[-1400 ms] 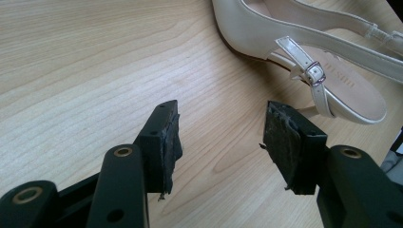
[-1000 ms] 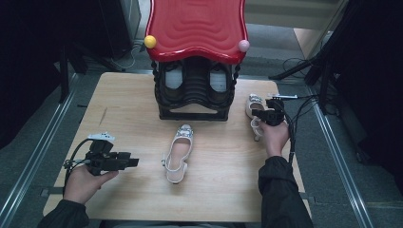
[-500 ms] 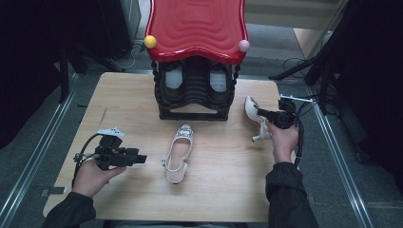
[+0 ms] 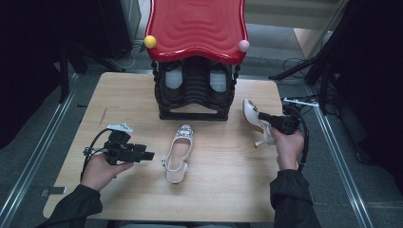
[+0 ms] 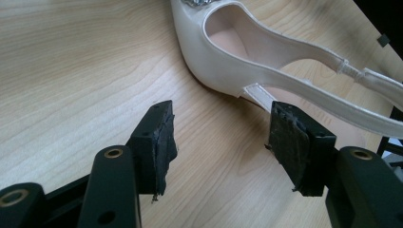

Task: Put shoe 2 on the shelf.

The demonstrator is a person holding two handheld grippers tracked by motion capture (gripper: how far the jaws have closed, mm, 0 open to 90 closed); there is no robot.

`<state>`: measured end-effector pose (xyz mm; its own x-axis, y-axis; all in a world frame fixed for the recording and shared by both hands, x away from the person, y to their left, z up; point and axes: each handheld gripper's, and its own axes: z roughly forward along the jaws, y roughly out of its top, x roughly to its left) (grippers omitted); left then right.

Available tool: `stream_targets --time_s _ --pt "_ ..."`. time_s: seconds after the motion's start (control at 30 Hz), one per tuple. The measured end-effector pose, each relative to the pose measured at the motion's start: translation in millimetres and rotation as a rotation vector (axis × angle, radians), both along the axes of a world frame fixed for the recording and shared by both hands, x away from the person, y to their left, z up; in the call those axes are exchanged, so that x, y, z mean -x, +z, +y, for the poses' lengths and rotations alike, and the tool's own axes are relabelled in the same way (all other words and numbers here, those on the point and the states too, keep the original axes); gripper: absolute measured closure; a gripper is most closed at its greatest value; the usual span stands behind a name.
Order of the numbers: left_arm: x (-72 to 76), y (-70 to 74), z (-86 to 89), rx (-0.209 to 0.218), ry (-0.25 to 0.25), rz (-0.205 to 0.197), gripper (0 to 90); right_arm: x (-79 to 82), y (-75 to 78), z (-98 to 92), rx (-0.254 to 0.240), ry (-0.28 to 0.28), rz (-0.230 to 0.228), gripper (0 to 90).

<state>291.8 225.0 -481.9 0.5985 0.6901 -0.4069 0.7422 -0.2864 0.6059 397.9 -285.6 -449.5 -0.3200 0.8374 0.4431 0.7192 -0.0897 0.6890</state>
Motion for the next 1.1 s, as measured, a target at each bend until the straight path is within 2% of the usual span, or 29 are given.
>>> stream_targets --time_s 0.5,1.1 --pt "-10.9 0.6 -7.4 0.004 -0.024 -0.003 37.7 22.3 4.4 16.3 0.000 0.062 0.018 87.9" --pt "-19.0 1.5 -17.1 0.007 -0.041 -0.013 37.0 47.4 12.9 29.5 0.008 0.119 0.008 87.7"
